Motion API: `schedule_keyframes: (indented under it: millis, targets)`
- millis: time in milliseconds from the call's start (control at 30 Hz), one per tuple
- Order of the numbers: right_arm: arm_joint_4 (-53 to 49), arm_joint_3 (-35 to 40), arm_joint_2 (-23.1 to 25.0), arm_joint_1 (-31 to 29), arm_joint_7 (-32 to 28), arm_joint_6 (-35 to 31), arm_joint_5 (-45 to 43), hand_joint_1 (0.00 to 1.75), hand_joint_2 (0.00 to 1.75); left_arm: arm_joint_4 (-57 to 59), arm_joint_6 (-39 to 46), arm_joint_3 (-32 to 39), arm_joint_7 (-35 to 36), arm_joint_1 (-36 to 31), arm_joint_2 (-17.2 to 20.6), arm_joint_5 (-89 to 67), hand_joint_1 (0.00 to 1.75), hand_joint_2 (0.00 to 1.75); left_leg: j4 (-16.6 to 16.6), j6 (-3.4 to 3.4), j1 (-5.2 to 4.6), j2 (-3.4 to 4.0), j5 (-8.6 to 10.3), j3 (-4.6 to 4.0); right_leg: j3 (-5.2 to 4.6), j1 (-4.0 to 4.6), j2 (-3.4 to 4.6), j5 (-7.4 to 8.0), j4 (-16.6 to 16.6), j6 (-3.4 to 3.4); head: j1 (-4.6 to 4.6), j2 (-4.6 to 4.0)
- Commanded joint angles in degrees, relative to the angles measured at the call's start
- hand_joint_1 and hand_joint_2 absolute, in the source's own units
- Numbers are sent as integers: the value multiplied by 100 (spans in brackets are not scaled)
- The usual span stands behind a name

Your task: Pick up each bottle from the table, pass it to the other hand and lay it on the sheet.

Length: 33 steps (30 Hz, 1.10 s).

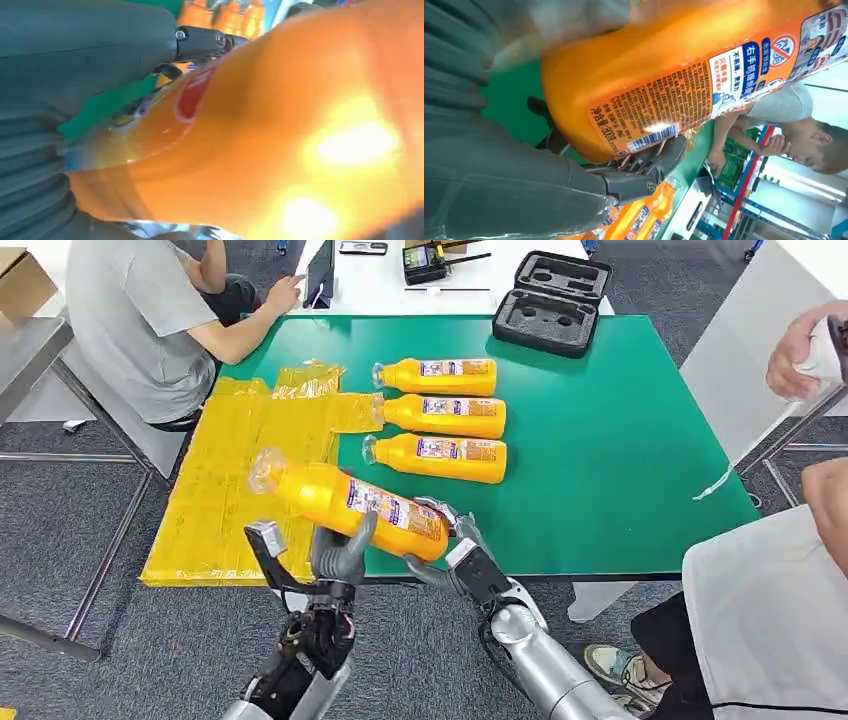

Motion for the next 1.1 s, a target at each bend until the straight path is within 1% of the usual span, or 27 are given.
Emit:
schedule_keyframes:
  millis: [33, 100, 267, 300, 333, 400, 533, 567, 667, 867, 933, 967, 1067, 1100]
  targets:
    - [331, -187, 78, -226, 9, 86, -25, 171, 175, -301, -241, 93, 17, 337, -7, 129, 0, 175, -4, -8, 2, 12, -7, 18, 15, 3, 10, -3, -5, -8, 0, 0]
    - [306, -215, 76, -247, 9, 85, -21, 169, 175, -214, -417, 99, 17, 323, -7, 256, 0, 175, -5, -8, 2, 12, -7, 19, 16, 2, 11, -4, -5, -8, 0, 0]
    - [273, -287, 55, -280, 9, 78, -25, 171, 175, -116, -543, 117, 17, 304, -7, 337, 0, 175, -3, -10, 5, 13, -10, 24, 21, 6, 11, -5, -6, -10, -2, 0]
    - [270, -305, 41, -294, 9, 81, -29, 173, 175, -72, -629, 104, 17, 298, -7, 370, 0, 175, -3, -9, 4, 12, -9, 21, 19, 4, 10, -5, -5, -9, 0, 0]
    - [253, -341, 28, -303, 9, 101, -47, 169, 175, 68, -763, 86, 17, 255, -7, 456, 0, 175, -3, -6, 1, 10, -5, 15, 12, 1, 9, -3, -4, -6, 0, 0]
    - [251, -364, 24, -314, 9, 111, -50, 171, 175, 288, -987, -3, 17, 185, -7, 611, 0, 175, -2, -9, 4, 11, -9, 22, 20, 5, 9, -5, -4, -10, 0, 0]
    - [251, -364, 24, -314, 9, 111, -50, 171, 175, 288, -987, -3, 17, 185, -7, 611, 0, 175, -4, -6, 0, 6, -4, 15, 12, 1, 5, -3, -4, -6, 0, 0]
    - [251, -364, 24, -314, 9, 111, -50, 171, 175, 288, -987, -3, 17, 185, -7, 611, 0, 175, -3, -10, 6, 11, -9, 24, 22, 6, 9, -5, -6, -10, 0, 0]
    - [251, -364, 24, -314, 9, 111, -50, 171, 175, 288, -987, -3, 17, 185, -7, 611, 0, 175, -5, -5, -2, 4, -2, 10, 7, -1, 3, -2, -3, -5, 0, 0]
    - [251, -364, 24, -314, 9, 111, -50, 171, 175, 288, -987, -3, 17, 185, -7, 611, 0, 175, -3, -9, 4, 8, -8, 22, 20, 5, 5, -5, -5, -10, 0, 0]
    - [285, -348, 44, -321, 9, 71, 6, 169, 175, 376, -1033, -103, 17, 132, -7, 592, 0, 175, -2, -7, 2, 6, -6, 16, 14, 3, 4, -4, -4, -7, 0, 0]
    - [312, -313, 56, -330, 9, 33, 66, 171, 175, 424, -1055, -207, 17, 108, -7, 637, 0, 175, -1, -11, 8, 9, -10, 24, 24, 8, 6, -6, -6, -11, 0, 0]
    - [301, -232, 98, -275, 9, -69, 161, 173, 175, 427, -804, -582, 17, 30, -7, 579, 0, 175, -2, -5, 1, 1, -3, 10, 9, 1, 0, -3, -3, -5, 0, 0]
    - [270, -207, 111, -237, 9, -111, 184, 171, 175, 440, -753, -652, 17, 2, -7, 625, 0, 175, -2, -9, 4, 2, -7, 18, 17, 5, 0, -6, -4, -9, 0, 0]
